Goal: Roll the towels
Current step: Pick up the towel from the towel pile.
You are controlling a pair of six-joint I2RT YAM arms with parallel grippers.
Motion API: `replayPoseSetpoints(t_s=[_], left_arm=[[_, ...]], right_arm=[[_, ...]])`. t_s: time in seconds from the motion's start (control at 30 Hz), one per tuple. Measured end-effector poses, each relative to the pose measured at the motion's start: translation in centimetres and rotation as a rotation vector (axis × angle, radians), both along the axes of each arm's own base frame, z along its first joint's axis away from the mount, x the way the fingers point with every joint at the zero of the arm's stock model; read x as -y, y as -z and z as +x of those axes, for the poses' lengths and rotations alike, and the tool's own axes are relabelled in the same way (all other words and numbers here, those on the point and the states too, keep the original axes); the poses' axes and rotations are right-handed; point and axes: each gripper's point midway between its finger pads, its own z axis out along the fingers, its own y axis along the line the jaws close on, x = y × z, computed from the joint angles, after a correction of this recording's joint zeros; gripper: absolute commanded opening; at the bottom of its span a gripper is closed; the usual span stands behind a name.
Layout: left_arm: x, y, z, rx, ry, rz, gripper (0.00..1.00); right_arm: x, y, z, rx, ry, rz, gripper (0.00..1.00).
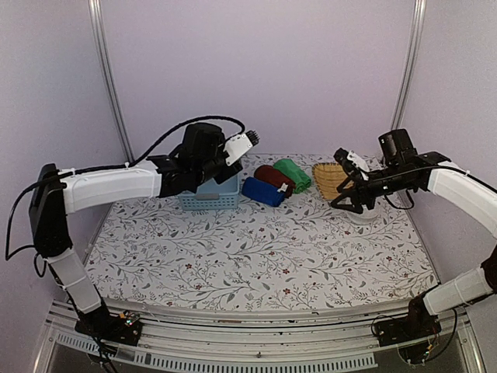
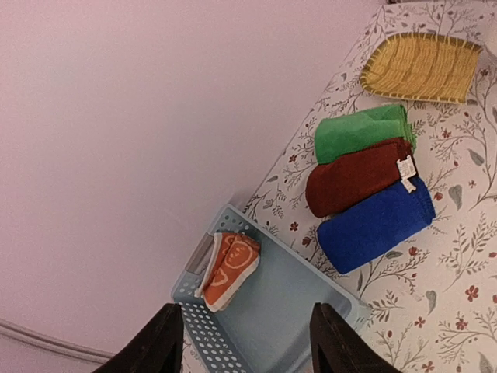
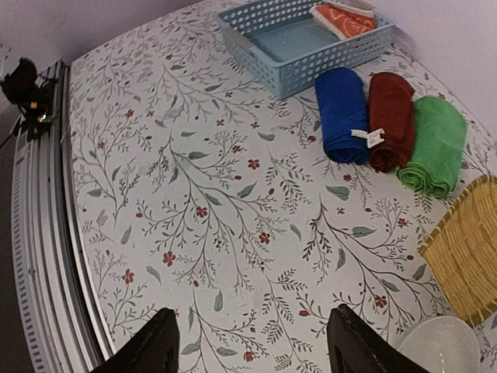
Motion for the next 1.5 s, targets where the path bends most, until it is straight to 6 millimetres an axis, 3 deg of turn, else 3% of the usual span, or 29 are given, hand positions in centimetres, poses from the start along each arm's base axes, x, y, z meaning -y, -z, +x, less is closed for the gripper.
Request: replayPoseSetpoints(t_s=[0.03, 0.07, 0.17, 0.2, 0.27, 0.3, 0.37, 0.43, 0.5, 0.63, 0.83, 1.2, 1.33, 1.43, 1.5], left_arm=[[0.1, -0.6, -0.9, -0.006, -0.015, -0.049, 0.56], [0.2, -1.0, -1.7, -0.012, -0.025, -0.089, 0.54], [0.4, -1.7, -4.1, -0.045, -0.026, -0.226, 0.34], [0.3, -1.5, -4.9, -0.062, -0.024, -0.279, 0.32], [0.1, -0.5, -6.3, -0.105, -0.009, -0.379, 0.38], [0.1, 0.4, -6.9, -0.135, -0.001, -0.420, 0.41], [0.2, 2.2, -7.6, -0.190, 0.012, -0.479, 0.46], [0.4, 4.3, -8.4, -0.259, 0.018, -0.539, 0.53], [0.4, 5.9, -9.1, -0.314, 0.020, -0.586, 0.60], [1.0, 7.2, -10.1, -0.394, 0.038, -0.666, 0.64], [1.6, 9.8, -12.4, -0.535, 0.075, -0.751, 0.60], [4.5, 11.7, -17.1, -0.677, 0.159, -0.749, 0.59], [4.7, 12.1, -17.2, -0.683, 0.153, -0.745, 0.59], [4.6, 12.3, -17.2, -0.682, 0.143, -0.739, 0.59], [4.5, 12.5, -17.1, -0.678, 0.134, -0.736, 0.59]], right_arm=[[0.3, -1.1, 0.5, 0.029, 0.027, 0.006, 1.00], [0.5, -2.0, 1.0, 0.058, 0.054, 0.012, 0.99], [0.6, -3.8, 2.1, 0.116, 0.096, 0.037, 0.99], [0.5, -3.9, 2.5, 0.120, 0.101, 0.046, 0.98], [0.1, -3.6, 3.6, 0.105, 0.107, 0.051, 0.81], [-0.2, -3.2, 4.4, 0.093, 0.109, 0.050, 0.70], [-0.8, -2.2, 6.2, 0.067, 0.115, 0.044, 0.59], [-1.5, -1.0, 8.5, 0.028, 0.128, 0.042, 0.53], [-2.1, 0.3, 10.3, -0.005, 0.139, 0.036, 0.50], [-3.0, 3.4, 13.3, -0.084, 0.172, 0.027, 0.43], [-3.5, 7.6, 17.4, -0.173, 0.270, 0.006, 0.42], [-4.7, 12.3, 24.3, -0.207, 0.370, -0.009, 0.45], [-5.1, 13.8, 25.9, -0.217, 0.384, -0.008, 0.34], [-5.2, 14.9, 26.1, -0.238, 0.387, -0.017, 0.27], [-5.2, 15.1, 26.1, -0.240, 0.387, -0.019, 0.16]])
